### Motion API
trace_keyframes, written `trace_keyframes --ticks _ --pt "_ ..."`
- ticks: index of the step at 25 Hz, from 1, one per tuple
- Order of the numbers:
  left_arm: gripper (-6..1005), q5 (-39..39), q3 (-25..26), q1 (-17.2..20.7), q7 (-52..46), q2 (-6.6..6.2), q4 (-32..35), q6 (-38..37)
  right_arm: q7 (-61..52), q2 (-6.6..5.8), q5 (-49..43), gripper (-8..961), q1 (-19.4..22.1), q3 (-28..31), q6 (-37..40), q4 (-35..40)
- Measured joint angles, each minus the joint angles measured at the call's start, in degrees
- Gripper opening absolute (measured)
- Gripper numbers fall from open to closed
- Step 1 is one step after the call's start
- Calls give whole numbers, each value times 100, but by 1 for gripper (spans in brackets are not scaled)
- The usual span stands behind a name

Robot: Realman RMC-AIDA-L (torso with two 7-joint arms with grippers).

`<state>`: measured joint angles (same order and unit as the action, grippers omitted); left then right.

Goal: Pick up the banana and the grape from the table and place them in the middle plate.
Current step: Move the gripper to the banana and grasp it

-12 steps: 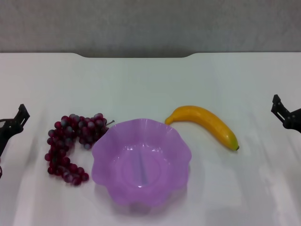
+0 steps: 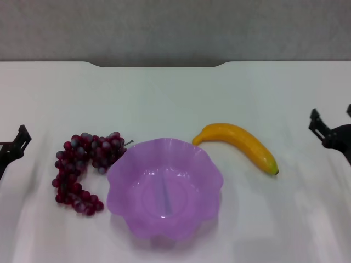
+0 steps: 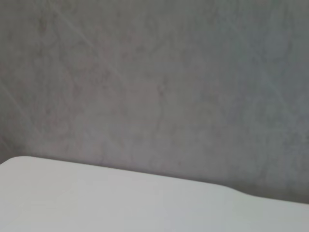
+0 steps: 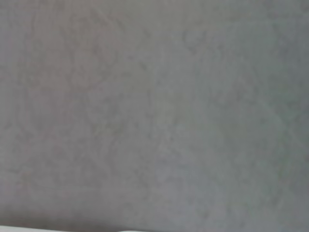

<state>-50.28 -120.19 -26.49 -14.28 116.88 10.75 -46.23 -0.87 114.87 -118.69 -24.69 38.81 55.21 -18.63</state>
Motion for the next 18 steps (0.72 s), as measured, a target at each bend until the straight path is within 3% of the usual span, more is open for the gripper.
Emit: trace_keyframes --ticks 3,8,11,15,18 --pt "816 0 -6 11 6 -4 -37 47 -4 -192 -75 888 -15 31 -519 -410" --pt "816 0 7 14 0 -7 -39 72 -4 -802 -305 887 14 235 -1877 -1632" --pt "816 0 9 19 8 -8 -39 72 4 -1043 -681 887 74 645 -2801 -2365" --pt "816 0 11 21 11 -8 -39 71 37 -1077 -1654 886 311 1787 -4538 -3336" --pt "816 0 13 22 13 -8 -38 71 174 -865 -2283 885 383 2662 -5906 -3870"
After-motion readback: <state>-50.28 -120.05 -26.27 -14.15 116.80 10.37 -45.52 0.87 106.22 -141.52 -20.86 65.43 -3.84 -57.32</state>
